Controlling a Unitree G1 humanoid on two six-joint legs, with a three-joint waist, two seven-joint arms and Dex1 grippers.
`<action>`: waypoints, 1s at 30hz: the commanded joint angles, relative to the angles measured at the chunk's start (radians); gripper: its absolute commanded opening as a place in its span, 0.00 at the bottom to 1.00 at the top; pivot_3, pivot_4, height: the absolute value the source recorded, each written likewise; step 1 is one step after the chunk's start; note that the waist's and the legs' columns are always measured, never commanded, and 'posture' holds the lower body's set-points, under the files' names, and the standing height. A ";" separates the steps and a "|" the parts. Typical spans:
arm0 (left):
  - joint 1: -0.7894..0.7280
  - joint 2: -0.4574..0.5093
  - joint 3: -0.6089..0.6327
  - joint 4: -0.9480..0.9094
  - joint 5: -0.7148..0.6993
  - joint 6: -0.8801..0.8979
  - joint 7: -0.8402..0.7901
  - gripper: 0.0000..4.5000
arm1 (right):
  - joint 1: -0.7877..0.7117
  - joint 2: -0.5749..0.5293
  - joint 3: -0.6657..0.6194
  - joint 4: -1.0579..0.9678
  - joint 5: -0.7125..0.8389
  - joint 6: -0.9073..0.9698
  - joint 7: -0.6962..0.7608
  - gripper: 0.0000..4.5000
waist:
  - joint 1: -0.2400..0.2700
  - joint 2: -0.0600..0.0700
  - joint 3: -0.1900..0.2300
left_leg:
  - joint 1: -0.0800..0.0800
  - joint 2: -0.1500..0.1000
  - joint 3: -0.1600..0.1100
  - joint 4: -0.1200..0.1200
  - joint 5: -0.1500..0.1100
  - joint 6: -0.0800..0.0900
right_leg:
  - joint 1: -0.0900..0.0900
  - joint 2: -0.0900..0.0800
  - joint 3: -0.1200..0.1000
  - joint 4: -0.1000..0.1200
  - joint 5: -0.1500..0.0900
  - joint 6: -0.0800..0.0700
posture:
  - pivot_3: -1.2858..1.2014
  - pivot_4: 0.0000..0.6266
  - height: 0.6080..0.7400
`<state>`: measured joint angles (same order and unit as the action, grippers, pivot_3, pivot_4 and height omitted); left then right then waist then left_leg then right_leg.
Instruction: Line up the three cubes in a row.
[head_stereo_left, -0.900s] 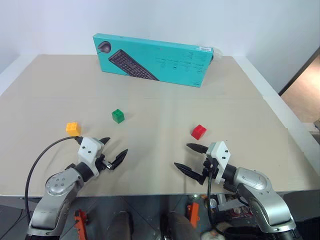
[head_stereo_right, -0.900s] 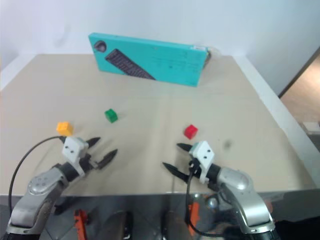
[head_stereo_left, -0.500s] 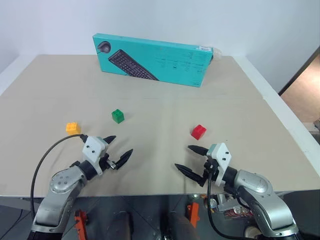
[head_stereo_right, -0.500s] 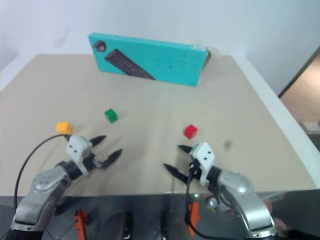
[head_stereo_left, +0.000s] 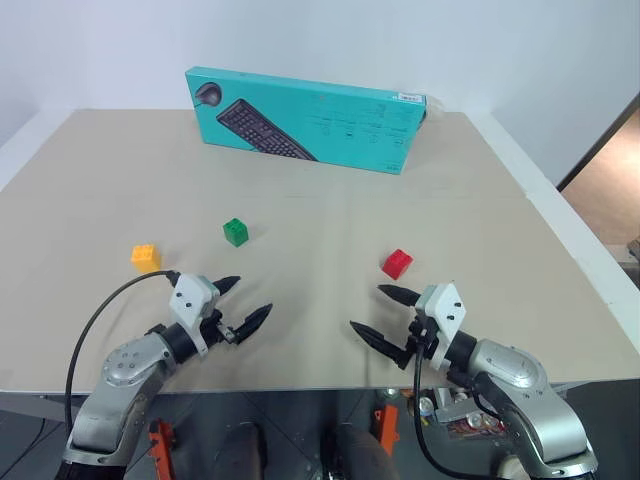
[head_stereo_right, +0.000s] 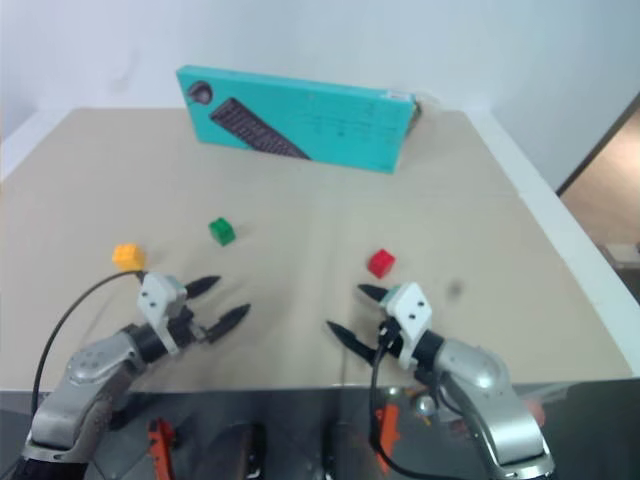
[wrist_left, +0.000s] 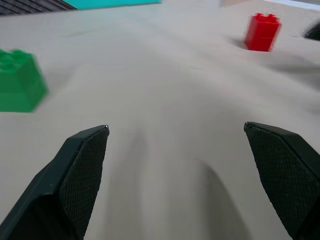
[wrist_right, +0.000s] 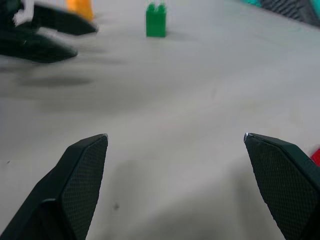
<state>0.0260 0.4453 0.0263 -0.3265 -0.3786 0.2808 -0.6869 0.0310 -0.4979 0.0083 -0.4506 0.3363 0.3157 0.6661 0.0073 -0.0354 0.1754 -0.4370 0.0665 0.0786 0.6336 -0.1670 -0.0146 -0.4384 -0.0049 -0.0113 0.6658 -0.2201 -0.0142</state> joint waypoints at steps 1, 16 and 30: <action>-0.029 0.038 -0.018 -0.047 -0.036 0.017 -0.067 0.99 | -0.094 0.015 -0.093 -0.034 0.039 0.028 -0.078 1.00 | 0.000 0.000 0.000 | 0.000 0.000 0.000 0.000 0.000 0.000 | 0.000 0.000 0.000 0.000 0.000 0.000 | 0.52 0.24 1.00; -0.106 0.114 -0.058 -0.038 -0.082 0.057 -0.228 0.99 | -0.321 -0.053 -0.077 0.314 -0.019 0.105 -0.035 1.00 | 0.000 0.000 0.000 | -0.001 -0.002 0.000 -0.001 0.000 0.002 | 0.000 0.002 0.001 0.000 0.000 0.001 | 0.52 0.24 1.00; -0.129 0.134 -0.065 -0.046 -0.077 0.050 -0.258 1.00 | -0.374 -0.018 -0.081 0.405 -0.016 0.168 -0.051 0.51 | 0.000 0.000 0.000 | -0.001 -0.002 0.000 -0.001 0.000 0.003 | -0.001 0.002 0.002 0.000 0.001 0.002 | 0.52 0.24 1.00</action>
<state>-0.0919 0.5723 -0.0404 -0.3358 -0.4565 0.3497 -0.9467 -0.3346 -0.5170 -0.0542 -0.0224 0.3111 0.4808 0.6215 0.0070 -0.0350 0.1757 -0.4377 0.0643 0.0789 0.6322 -0.1668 -0.0120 -0.4390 -0.0024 -0.0093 0.6658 -0.2189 -0.0126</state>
